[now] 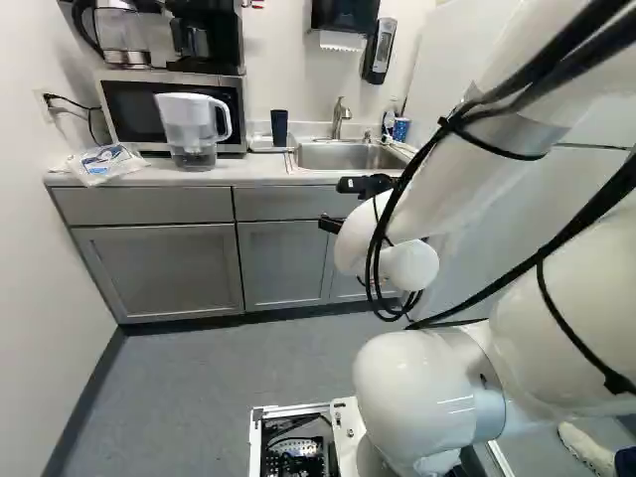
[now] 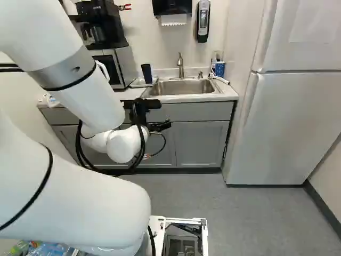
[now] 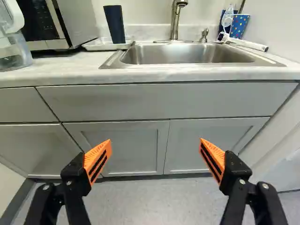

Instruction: Rinse the cup and place it in the tray

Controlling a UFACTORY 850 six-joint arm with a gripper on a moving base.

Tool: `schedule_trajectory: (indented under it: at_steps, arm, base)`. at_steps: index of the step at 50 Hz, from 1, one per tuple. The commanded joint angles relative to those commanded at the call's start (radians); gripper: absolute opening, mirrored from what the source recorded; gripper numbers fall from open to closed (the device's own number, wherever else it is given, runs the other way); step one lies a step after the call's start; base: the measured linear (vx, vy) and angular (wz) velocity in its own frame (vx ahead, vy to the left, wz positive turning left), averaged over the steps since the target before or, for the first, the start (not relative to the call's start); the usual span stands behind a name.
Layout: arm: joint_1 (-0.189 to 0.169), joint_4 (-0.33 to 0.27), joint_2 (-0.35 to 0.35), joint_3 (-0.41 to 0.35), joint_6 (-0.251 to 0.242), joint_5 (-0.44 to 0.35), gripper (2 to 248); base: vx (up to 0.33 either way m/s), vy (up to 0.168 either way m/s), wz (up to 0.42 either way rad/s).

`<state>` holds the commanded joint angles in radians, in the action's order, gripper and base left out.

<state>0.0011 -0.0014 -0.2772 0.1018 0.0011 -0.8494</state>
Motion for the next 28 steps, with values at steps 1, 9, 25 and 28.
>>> schedule_trajectory:
  at_steps: [1, 9, 25, 28]
  arm:
    - [0.0, 0.0, 0.0, -0.001, 0.0, -0.002, 247]
    - [-0.001, 0.001, -0.001, -0.01, -0.001, -0.016, 247]
    - [-0.001, 0.001, -0.002, -0.014, -0.001, -0.023, 247]
    - [-0.001, 0.001, -0.002, -0.014, -0.001, -0.023, 247]
  base:
    - [0.0, 0.0, 0.0]
    - [0.0, 0.0, 0.0]
    - [0.0, 0.0, 0.0]
    - [0.0, 0.0, 0.0]
